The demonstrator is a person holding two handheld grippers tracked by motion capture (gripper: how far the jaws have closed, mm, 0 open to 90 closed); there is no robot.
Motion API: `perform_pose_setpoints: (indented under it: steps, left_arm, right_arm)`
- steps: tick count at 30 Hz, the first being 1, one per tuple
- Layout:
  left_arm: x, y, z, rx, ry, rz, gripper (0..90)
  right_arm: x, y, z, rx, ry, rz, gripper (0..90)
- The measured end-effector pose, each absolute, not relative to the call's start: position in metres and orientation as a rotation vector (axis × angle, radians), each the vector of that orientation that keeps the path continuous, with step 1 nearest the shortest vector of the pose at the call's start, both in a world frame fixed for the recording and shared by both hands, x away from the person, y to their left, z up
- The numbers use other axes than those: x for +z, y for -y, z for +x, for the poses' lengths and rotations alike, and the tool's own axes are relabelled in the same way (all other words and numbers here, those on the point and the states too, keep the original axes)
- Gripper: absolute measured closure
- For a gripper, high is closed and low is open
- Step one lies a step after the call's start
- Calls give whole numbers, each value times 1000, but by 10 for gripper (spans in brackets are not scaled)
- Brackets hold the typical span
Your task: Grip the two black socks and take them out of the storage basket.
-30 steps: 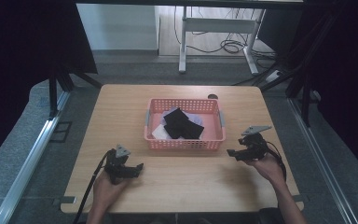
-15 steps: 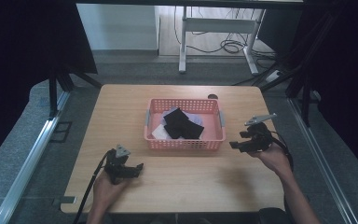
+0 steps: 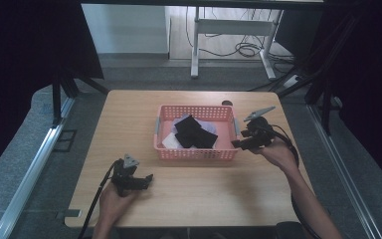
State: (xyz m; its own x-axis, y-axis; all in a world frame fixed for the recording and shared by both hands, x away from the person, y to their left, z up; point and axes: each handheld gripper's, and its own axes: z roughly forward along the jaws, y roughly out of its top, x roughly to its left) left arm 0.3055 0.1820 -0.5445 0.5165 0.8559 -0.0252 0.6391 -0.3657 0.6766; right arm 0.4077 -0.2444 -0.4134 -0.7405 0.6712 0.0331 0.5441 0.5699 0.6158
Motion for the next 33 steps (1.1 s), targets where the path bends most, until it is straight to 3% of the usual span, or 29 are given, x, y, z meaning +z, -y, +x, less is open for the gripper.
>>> perform_pose_setpoints:
  steps: [21,33]
  left_arm:
    - [-545,-182,306,444,-1212,2123,106]
    - [-545,-182,306,444,-1212,2124,106]
  right_arm:
    - [-432,148,461,853,-2740,951,589]
    - [-457,108,483,799,-2787,943,568]
